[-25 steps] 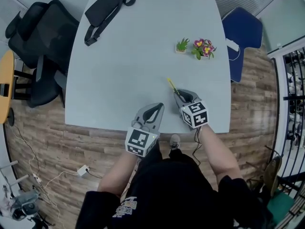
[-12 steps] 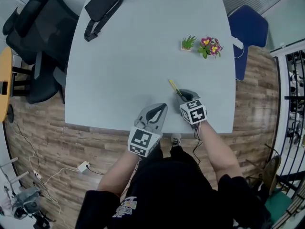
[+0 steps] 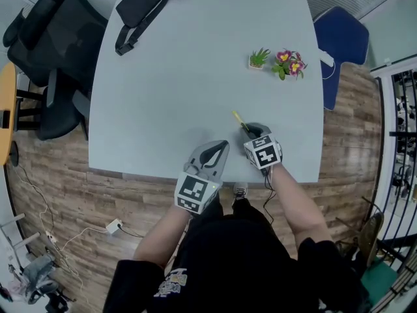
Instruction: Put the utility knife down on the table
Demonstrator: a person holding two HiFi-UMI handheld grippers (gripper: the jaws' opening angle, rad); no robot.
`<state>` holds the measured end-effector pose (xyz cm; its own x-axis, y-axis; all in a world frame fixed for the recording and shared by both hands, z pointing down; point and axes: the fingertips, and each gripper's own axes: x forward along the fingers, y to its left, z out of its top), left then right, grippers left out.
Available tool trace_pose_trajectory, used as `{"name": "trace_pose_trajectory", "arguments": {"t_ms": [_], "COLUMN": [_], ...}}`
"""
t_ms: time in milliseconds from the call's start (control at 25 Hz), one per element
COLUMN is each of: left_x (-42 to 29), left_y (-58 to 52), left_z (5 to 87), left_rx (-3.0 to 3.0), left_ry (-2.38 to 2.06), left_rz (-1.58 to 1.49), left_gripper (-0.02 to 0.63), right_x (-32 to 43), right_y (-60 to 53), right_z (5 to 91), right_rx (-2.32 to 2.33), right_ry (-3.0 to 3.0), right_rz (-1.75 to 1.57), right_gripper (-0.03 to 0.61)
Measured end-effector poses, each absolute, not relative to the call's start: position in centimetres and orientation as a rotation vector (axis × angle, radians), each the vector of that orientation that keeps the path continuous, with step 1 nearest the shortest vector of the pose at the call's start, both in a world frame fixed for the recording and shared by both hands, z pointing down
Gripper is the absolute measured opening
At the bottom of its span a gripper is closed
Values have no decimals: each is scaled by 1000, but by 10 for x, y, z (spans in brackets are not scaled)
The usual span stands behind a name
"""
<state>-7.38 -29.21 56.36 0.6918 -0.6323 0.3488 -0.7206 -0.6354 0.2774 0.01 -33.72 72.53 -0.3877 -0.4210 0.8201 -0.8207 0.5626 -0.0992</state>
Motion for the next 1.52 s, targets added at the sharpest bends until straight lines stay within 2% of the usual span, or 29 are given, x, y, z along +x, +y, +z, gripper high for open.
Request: {"name": "trace_pose_trajectory", "arguments": {"t_ms": [760, 1080, 1280, 1360, 1520], "left_x": [-67, -47, -24, -16, -1], "left_y": [-282, -268, -251, -244, -226], "left_z": [542, 515, 497, 489, 469], "left_rx": [2508, 2539, 2564, 2565, 2580], "left_ry": [-1127, -1188, -1235, -1262, -1306], "left_rz": [282, 257, 250, 240, 205], "left_gripper": [5, 5, 5, 5, 5], "right_x": [10, 22, 43, 56, 77], "right_y": [-337, -331, -315, -308, -288], "right_z": [701, 629, 578, 559, 519], "right_rx": [1028, 1068, 1107, 1131, 1155], "right_ry": [-2130, -2304, -2423, -2462, -2542], "right_rz": [686, 584, 500, 466, 357], "right_gripper": [109, 83, 41, 5, 3]}}
